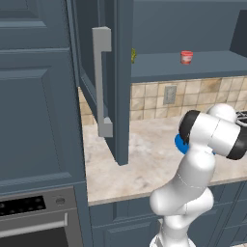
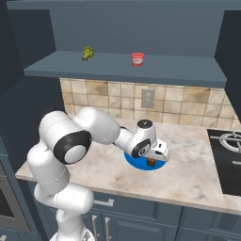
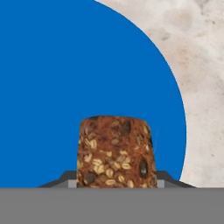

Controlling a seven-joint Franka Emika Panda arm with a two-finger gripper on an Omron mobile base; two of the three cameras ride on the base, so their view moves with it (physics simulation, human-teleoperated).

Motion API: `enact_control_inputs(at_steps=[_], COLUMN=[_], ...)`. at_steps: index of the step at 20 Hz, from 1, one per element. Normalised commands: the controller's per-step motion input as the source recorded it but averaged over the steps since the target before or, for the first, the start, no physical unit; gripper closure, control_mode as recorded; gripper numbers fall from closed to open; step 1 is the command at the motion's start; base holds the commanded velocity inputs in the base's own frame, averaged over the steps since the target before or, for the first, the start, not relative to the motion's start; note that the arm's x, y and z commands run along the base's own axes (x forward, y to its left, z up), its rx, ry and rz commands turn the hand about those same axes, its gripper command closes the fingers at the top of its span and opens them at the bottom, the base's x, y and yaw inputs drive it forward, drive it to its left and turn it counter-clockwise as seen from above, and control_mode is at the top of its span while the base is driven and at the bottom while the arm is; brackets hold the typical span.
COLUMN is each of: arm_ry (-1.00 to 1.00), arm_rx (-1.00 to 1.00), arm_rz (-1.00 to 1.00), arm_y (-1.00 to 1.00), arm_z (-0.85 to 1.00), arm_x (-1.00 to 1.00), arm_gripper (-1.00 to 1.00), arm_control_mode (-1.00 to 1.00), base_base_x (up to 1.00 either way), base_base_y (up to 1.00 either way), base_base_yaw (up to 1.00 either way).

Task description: Pick the avocado and bread from the counter and place them on the plate. Then pick the jam from the cabinet and place it next to the plate. Lastly close the cabinet door.

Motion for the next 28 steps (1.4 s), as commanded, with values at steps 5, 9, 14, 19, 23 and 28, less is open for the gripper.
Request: enact_control_inputs(at_steps=[5,9,14,19,23,28], arm_ry=[0.0,0.0,-0.03,-0.07,-0.05,-0.05], arm_rx=[0.0,0.0,0.0,0.0,0.0,0.0], arm_rz=[0.0,0.0,0.0,0.0,0.0,0.0], arm_y=[0.0,0.0,0.03,0.1,0.15,0.2], arm_z=[-0.01,0.04,0.18,0.34,0.41,0.38], arm_x=[-0.06,-0.18,-0.07,0.0,-0.07,-0.14], arm_gripper=[-1.0,-1.0,-1.0,-1.0,-1.0,-1.0], arm_control_mode=[-1.0,-1.0,-1.0,-1.0,-1.0,-1.0], base_base_x=[0.0,0.0,0.0,0.0,0.0,0.0], base_base_y=[0.0,0.0,0.0,0.0,0.0,0.0], base_base_yaw=[0.0,0.0,0.0,0.0,0.0,0.0])
